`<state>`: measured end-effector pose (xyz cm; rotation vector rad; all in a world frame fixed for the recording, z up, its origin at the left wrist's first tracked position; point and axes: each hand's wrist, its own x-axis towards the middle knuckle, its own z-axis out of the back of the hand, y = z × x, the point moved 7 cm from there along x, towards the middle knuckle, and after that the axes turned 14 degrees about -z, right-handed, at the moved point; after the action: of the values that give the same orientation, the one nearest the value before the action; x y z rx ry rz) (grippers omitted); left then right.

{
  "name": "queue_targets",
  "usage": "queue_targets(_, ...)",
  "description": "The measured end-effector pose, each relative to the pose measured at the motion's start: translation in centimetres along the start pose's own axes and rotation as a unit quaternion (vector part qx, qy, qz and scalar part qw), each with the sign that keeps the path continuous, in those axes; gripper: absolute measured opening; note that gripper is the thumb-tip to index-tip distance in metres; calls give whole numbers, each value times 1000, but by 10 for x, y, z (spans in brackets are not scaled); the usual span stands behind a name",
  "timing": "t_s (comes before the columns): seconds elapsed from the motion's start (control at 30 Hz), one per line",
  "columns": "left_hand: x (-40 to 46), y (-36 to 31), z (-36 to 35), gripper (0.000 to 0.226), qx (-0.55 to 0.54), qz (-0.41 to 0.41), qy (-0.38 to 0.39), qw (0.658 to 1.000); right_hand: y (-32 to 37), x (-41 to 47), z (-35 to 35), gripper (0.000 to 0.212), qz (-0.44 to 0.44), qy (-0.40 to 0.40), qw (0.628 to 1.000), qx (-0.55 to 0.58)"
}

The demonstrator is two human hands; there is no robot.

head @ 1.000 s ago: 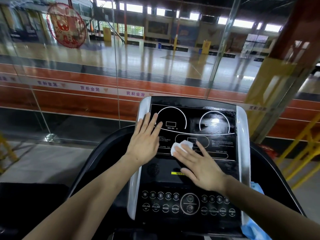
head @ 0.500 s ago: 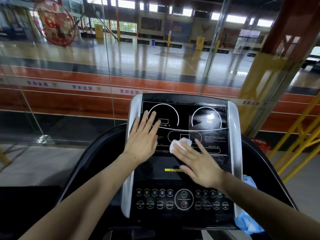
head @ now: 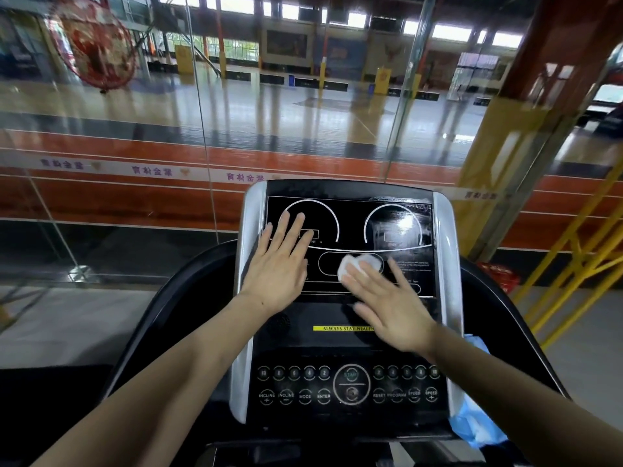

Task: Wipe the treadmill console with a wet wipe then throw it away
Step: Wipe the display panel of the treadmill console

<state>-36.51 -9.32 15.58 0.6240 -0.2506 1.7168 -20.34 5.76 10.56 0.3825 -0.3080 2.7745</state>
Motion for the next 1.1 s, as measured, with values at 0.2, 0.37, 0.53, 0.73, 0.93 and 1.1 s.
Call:
queue_targets(0.2, 10, -11, -5, 60, 13, -26, 6, 1000, -17, 2, 0, 57, 26, 6, 999, -27)
queue_targets(0.37, 18, -25, -11, 60, 9, -43, 12, 999, -42, 63, 31, 58, -81, -27, 996, 12)
queue_targets(0.53, 23, -30, -11, 60, 14, -48, 15, 999, -22, -9, -1, 58, -50, -14, 998, 18)
queue_targets(0.73, 31, -35, -9, 59, 14, -54, 9, 998, -34, -18, -5, 58, -21, 9, 1000, -10)
queue_targets(0.93, 43, -48, -8, 59, 15, -67, 17, 998, -63, 44, 22, 60, -138, -32, 989, 40)
queue_targets(1.1, 46, -45, -8, 59, 19, -64, 13, 998, -39, -38, -12, 60, -118, -23, 991, 61)
